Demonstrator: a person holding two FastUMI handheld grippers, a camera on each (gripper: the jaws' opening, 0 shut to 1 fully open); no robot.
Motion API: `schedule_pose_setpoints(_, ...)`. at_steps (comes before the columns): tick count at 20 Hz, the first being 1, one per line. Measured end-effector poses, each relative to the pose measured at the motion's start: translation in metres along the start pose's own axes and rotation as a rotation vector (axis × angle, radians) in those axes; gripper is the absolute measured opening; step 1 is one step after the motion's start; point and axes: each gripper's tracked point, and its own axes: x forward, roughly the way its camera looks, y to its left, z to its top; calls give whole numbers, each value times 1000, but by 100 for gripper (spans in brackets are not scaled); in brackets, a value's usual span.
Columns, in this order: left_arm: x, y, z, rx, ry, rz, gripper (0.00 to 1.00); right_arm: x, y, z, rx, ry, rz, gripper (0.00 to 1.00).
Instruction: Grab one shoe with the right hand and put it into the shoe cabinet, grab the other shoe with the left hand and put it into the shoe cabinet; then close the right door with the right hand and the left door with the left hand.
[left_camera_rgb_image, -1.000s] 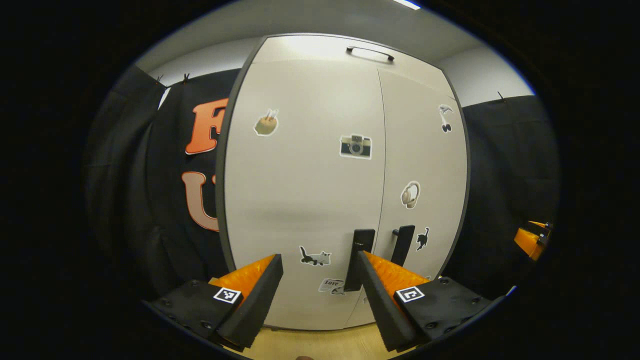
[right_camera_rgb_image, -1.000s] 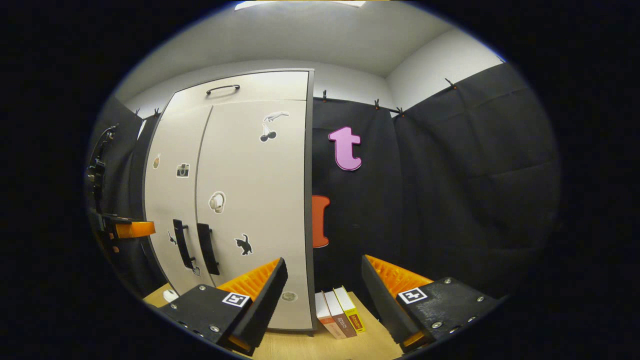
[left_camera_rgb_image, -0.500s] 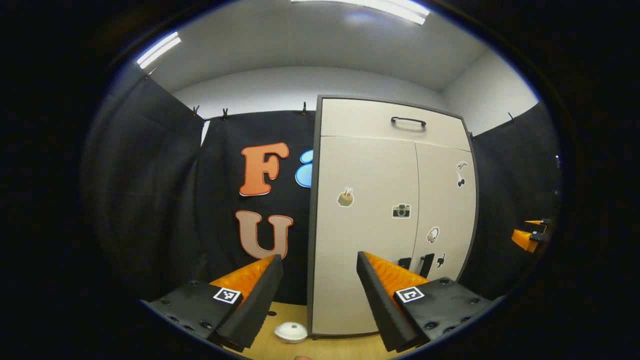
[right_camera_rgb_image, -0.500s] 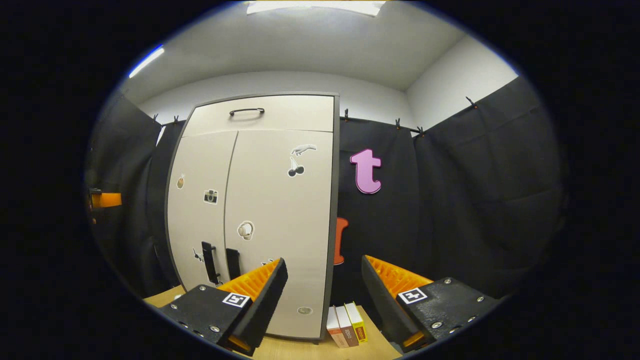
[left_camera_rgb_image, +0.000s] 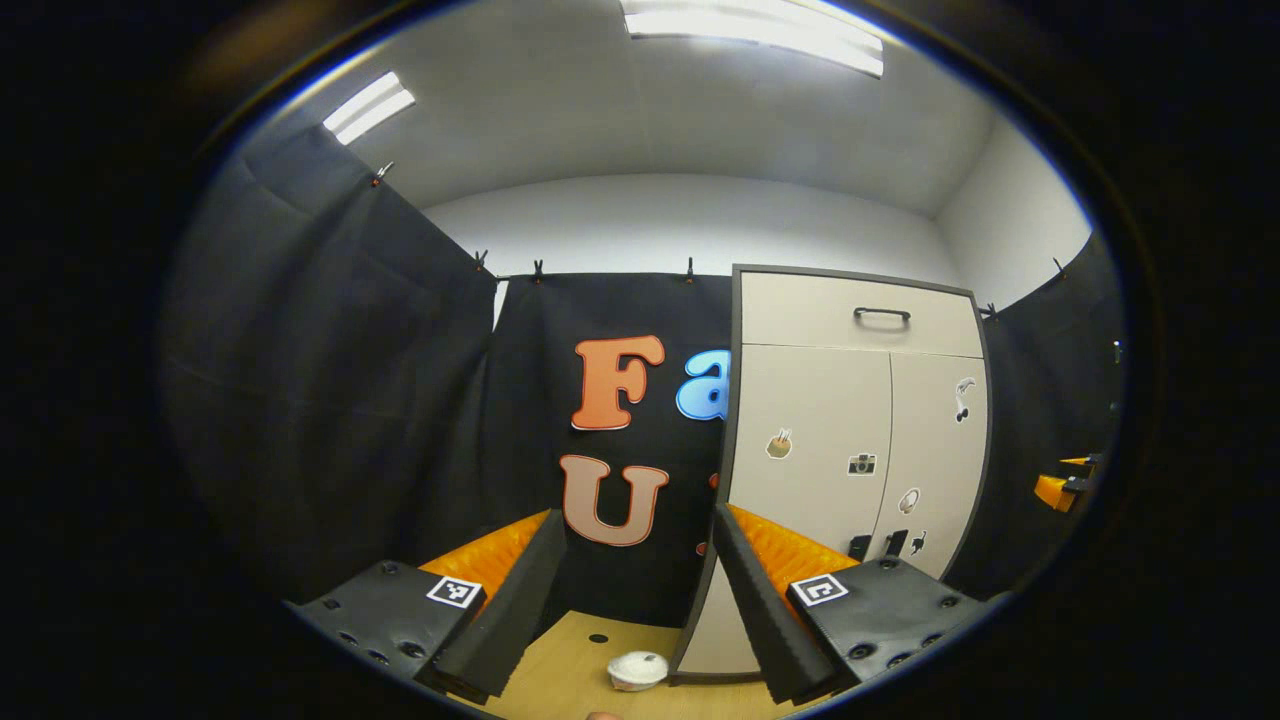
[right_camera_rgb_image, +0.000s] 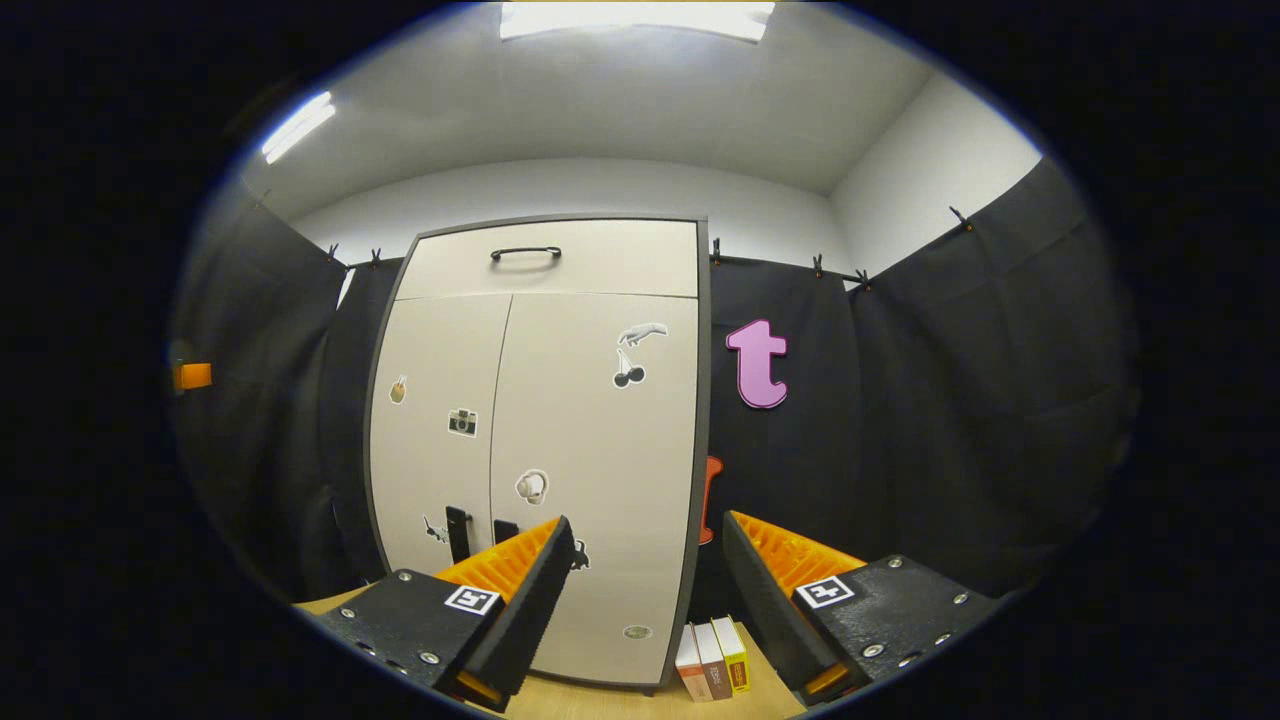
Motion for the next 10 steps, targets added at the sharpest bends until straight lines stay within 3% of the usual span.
schedule_pose_setpoints(3,-10,2,-5,8,18,12,99,-2,4,1,-5,-5,11,92)
schedule_pose_setpoints(10,-22,-6,0,8,8,4,96,-10,8,1,-14,-4,42,92)
